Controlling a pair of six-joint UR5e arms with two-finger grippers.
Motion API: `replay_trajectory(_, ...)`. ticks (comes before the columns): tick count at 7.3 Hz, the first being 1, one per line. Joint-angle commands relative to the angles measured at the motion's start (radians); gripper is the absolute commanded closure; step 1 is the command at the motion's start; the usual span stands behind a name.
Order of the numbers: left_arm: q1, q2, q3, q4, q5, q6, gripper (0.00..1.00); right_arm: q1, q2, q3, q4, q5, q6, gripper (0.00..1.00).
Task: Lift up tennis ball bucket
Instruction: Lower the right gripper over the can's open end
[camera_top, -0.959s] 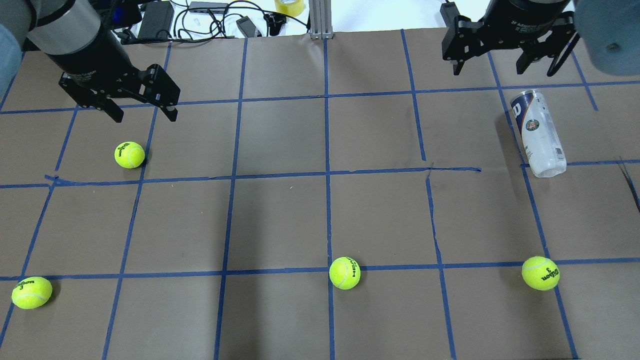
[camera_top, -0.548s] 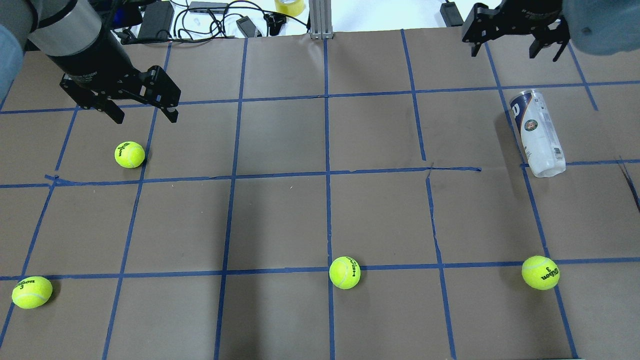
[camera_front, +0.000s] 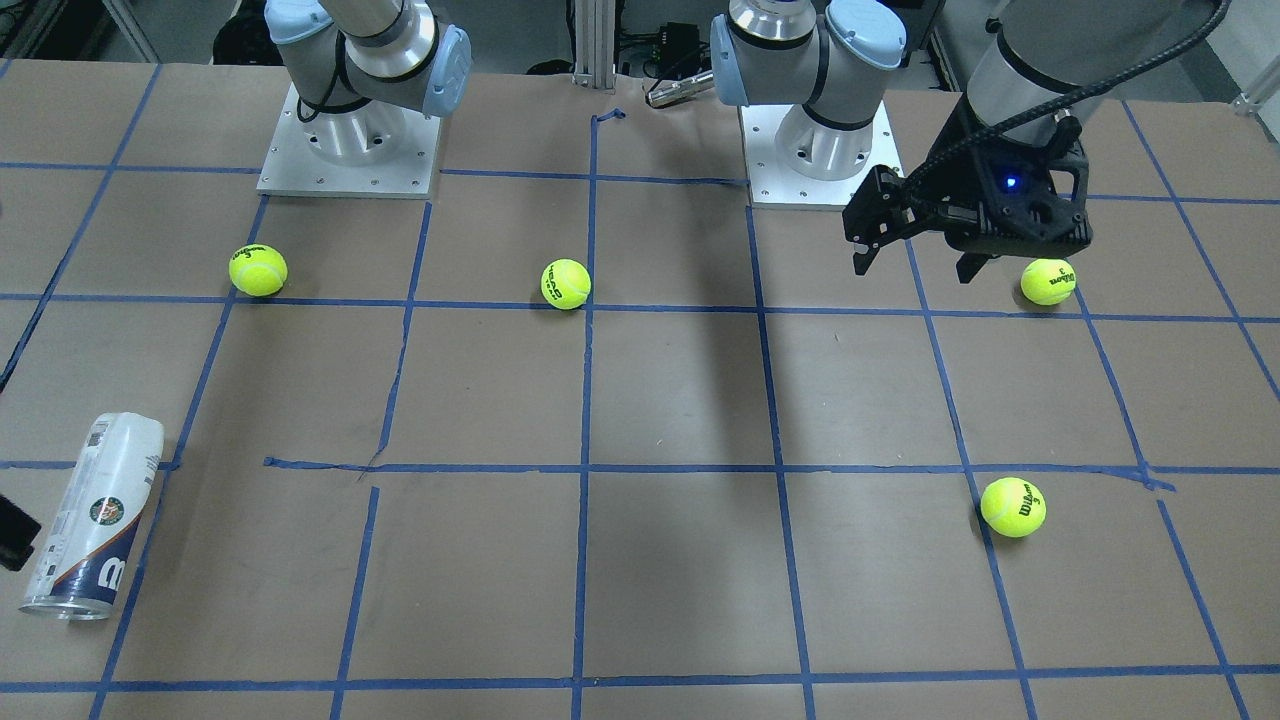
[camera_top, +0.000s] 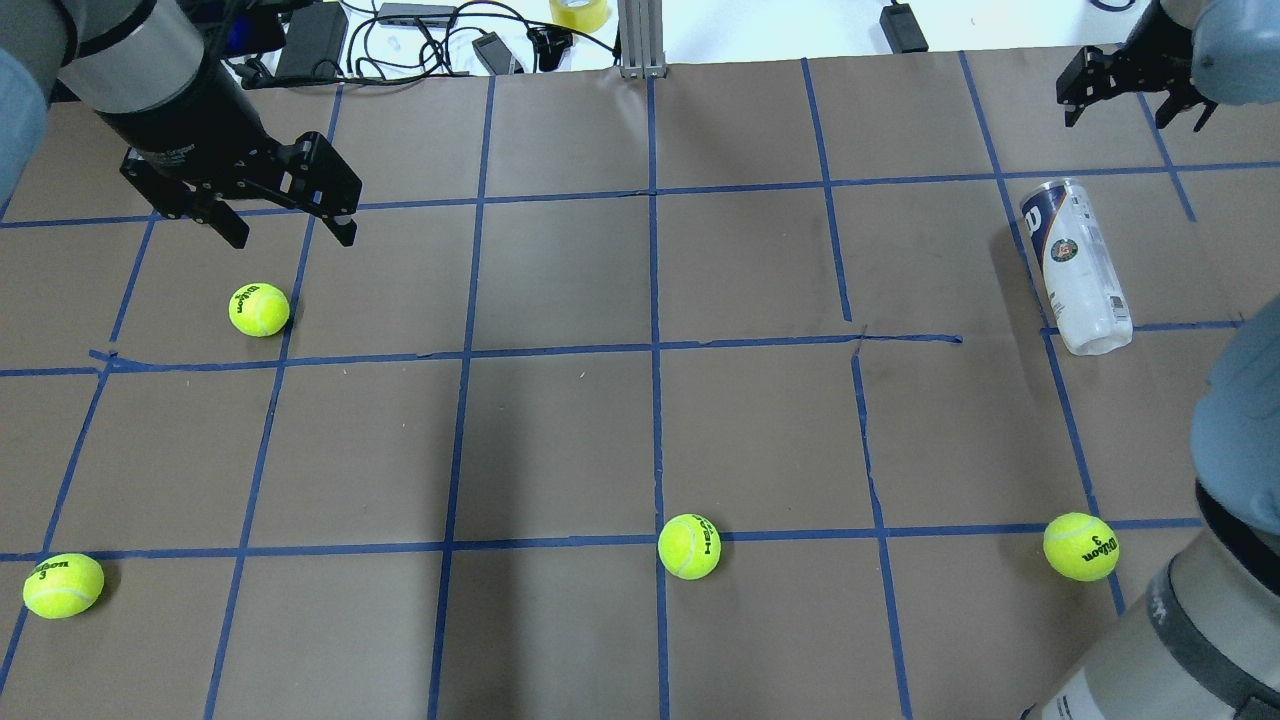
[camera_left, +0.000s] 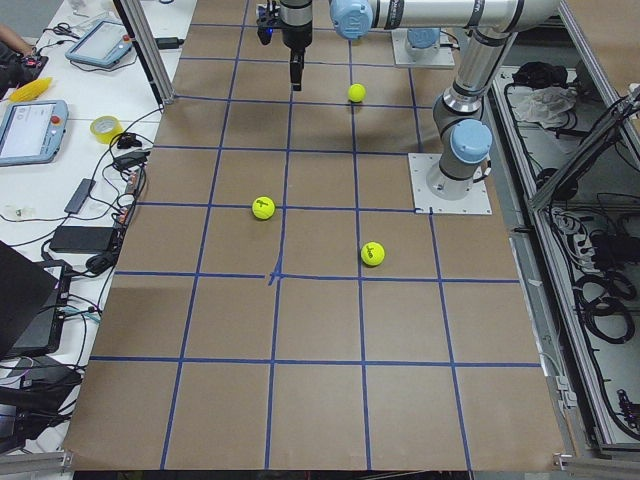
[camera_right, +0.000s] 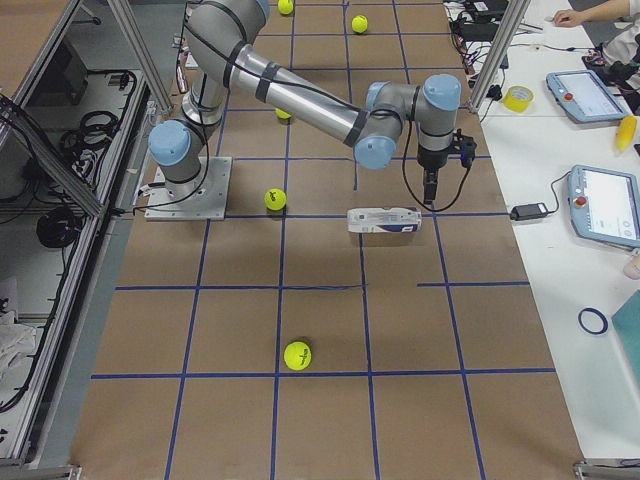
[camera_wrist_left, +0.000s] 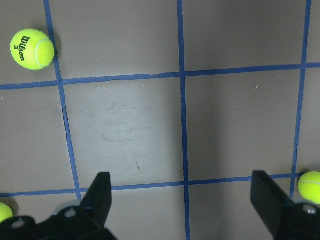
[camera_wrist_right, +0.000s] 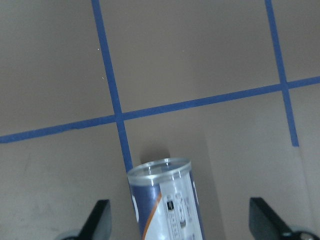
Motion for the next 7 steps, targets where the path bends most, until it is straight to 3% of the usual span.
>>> replay_trajectory(1, 0.0, 0.001, 0.0, 0.0, 0.0, 0.0, 0.0, -0.005, 0.126, -0.009, -0.106, 0.08, -0.008, 0.03)
replay_trajectory(3, 0.002, 0.001, 0.0, -0.001, 0.002, 0.0, 0.0, -0.008, 0.162, 0.0, -0.125, 0.075, -0.134, 0.04)
replay_trajectory(7, 0.012, 0.001, 0.008, 0.011, 0.035, 0.005, 0.0, -0.01, 0.171, 0.003, -0.065, 0.068, -0.139, 0.02)
